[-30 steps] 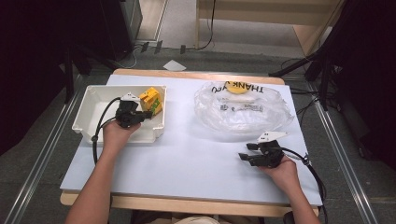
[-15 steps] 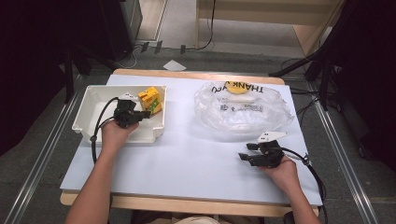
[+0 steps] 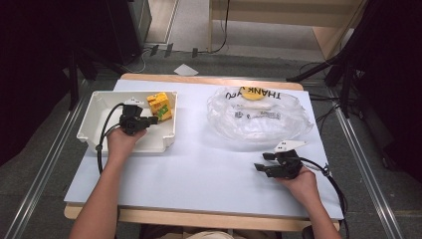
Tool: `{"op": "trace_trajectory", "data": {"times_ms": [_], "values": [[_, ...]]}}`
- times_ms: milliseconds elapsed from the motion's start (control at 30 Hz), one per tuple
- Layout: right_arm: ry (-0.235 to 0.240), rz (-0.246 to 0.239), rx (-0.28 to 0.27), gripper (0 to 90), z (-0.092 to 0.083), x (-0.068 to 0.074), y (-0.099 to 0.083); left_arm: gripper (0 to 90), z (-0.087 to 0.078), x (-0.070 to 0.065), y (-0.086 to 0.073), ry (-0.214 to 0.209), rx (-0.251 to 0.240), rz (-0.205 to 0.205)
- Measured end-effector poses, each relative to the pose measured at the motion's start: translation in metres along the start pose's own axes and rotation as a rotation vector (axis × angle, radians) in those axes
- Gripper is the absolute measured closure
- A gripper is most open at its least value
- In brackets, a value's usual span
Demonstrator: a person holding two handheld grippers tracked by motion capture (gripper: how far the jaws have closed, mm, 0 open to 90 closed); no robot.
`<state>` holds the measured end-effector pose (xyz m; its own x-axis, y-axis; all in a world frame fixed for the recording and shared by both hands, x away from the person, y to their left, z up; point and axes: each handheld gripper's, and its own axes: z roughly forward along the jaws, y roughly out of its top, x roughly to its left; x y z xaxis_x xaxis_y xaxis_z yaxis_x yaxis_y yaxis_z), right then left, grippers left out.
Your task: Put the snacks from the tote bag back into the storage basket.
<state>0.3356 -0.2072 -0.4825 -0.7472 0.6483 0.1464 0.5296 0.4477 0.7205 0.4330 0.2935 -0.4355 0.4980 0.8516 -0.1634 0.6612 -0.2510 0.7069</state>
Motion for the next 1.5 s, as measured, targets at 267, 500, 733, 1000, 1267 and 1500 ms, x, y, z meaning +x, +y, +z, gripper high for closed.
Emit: {"op": "trace_trajectory", "data": {"times_ms": [267,500,733,1000,1267,1500], "values": [[0.0,0.0,0.0,43.3,0.0,0.0,0.0,90.0,0.002,0.004,0.001,0.006,-0.01,-0.022],[-0.002,-0.003,0.001,43.3,0.0,0.0,0.0,90.0,0.003,0.008,0.002,0.008,-0.017,-0.042],[-0.003,-0.003,0.001,43.3,0.0,0.0,0.0,90.0,0.005,0.011,0.003,0.009,-0.024,-0.054],[-0.003,-0.005,0.001,43.3,0.0,0.0,0.0,90.0,0.007,0.012,0.004,0.017,-0.026,-0.061],[-0.004,-0.009,0.001,43.3,0.0,0.0,0.0,90.0,0.009,0.016,0.005,0.019,-0.023,-0.071],[-0.003,-0.009,0.001,43.3,0.0,0.0,0.0,90.0,0.007,0.017,0.005,0.014,-0.011,-0.081]]}}
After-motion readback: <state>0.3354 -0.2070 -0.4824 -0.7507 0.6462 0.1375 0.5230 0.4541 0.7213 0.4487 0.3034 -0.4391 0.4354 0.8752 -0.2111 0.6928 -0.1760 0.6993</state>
